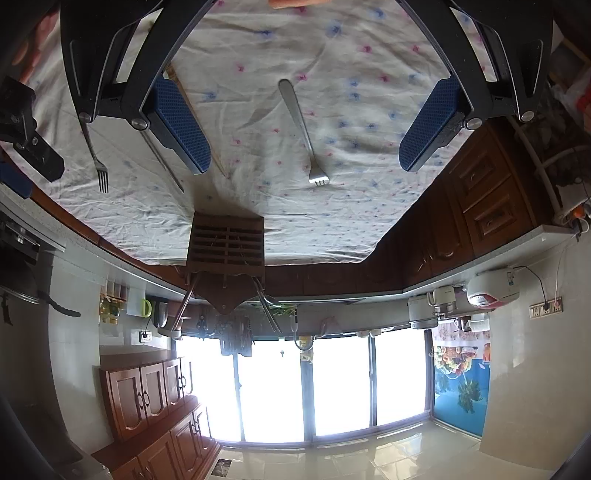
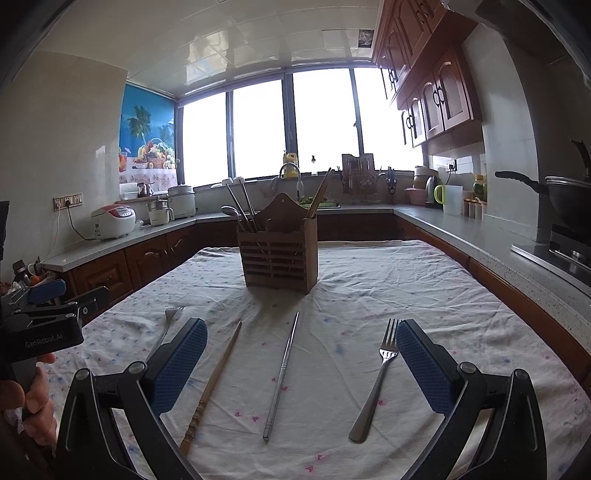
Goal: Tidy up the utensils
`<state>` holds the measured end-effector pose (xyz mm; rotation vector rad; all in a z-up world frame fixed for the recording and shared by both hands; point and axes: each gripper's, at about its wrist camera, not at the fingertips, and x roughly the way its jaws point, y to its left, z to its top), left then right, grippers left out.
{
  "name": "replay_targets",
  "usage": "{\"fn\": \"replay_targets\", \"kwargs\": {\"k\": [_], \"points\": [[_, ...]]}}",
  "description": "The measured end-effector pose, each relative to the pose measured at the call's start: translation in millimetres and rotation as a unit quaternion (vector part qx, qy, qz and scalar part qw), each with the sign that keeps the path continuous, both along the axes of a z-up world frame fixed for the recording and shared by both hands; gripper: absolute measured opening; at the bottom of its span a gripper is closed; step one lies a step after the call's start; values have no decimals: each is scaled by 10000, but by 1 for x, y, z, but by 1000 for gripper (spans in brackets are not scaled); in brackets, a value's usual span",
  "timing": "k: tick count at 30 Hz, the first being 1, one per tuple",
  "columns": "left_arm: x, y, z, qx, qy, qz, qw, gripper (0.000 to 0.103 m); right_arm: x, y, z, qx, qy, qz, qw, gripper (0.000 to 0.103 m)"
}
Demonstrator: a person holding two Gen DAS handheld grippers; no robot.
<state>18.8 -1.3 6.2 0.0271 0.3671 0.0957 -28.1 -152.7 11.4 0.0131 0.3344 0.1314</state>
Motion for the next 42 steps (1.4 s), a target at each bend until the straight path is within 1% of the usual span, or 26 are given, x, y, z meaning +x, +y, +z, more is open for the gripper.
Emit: {"fn": "replay_targets", "kwargs": {"k": [12, 30, 42], "points": [[-3, -4, 1, 30, -91, -80, 9999, 103, 0, -4, 0, 41, -110, 39, 9999, 103], [-7, -7, 5, 72, -176, -128, 9997, 103, 0, -5, 0, 48, -103, 31, 9999, 103], [-6, -8, 6, 86, -146, -165, 9997, 103, 0, -2, 1, 31, -98, 51, 9999, 103]]}}
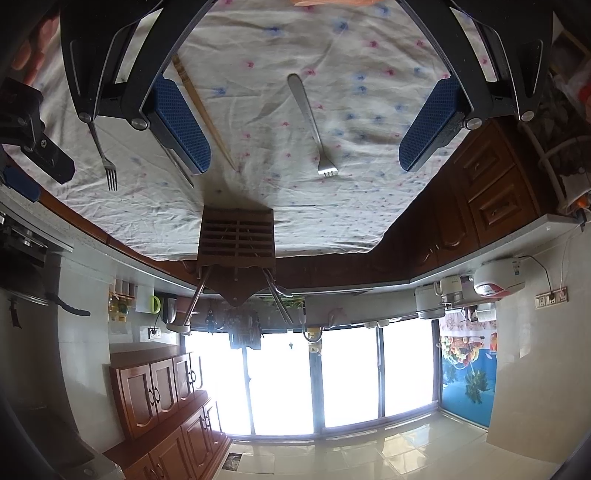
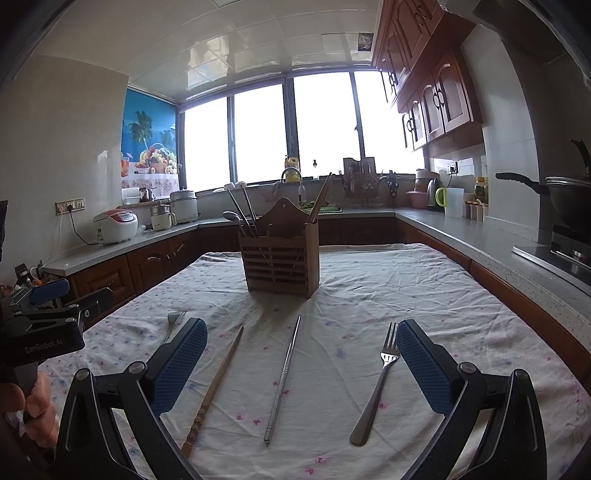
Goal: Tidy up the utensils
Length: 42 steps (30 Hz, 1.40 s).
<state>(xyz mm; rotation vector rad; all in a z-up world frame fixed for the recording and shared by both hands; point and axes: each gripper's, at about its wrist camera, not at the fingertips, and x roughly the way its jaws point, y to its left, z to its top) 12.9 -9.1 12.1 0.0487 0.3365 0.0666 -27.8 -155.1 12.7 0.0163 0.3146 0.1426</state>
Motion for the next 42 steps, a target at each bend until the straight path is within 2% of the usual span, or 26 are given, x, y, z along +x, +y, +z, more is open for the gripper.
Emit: {"fn": "replay_targets", "kwargs": {"k": [42], "points": [[8, 4, -5, -70, 116, -64, 9999, 103, 1, 4, 0, 12, 8, 38, 10000, 103]]}}
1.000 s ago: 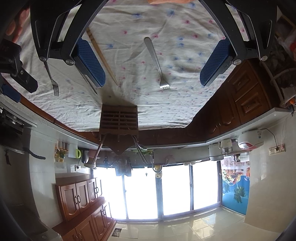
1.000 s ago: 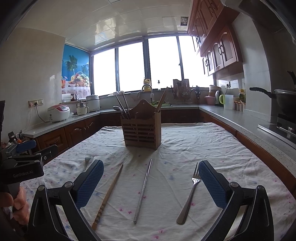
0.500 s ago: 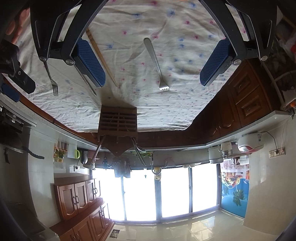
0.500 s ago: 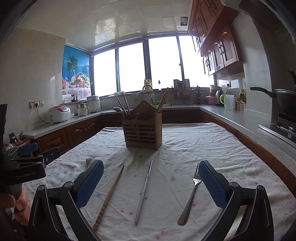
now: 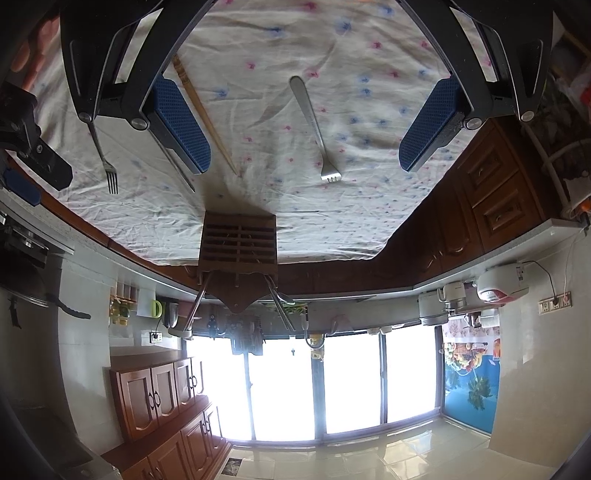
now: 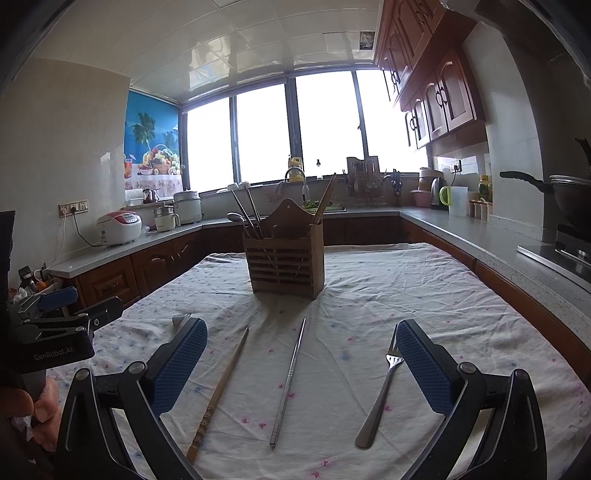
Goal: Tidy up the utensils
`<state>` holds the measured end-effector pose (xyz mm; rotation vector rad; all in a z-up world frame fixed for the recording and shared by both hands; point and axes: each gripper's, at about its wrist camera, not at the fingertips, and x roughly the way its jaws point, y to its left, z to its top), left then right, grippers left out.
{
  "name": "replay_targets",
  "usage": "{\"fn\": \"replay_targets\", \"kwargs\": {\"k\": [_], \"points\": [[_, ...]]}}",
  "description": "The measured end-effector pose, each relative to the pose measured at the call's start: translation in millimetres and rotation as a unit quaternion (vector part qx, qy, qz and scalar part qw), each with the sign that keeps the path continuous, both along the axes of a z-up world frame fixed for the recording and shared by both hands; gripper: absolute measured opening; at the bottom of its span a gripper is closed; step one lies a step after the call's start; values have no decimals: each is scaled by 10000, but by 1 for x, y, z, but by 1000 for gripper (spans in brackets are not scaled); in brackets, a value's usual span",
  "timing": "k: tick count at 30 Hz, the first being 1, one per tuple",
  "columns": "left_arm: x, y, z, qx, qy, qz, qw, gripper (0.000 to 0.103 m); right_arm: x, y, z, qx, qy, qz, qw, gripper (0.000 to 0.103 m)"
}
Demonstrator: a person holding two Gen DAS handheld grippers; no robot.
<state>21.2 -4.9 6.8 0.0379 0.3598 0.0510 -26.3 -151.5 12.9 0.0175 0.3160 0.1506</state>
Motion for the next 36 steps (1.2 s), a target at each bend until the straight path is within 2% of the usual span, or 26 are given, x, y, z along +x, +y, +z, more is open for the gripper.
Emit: {"fn": "replay_targets", "kwargs": {"k": [18, 36], "points": [[1, 2, 0, -15, 33, -6, 10000, 103, 1, 2, 0, 7, 15, -3, 10000, 103], [11, 6, 0, -114, 200, -58, 9997, 103, 8, 5, -5, 33, 261, -71, 9996, 103]]}}
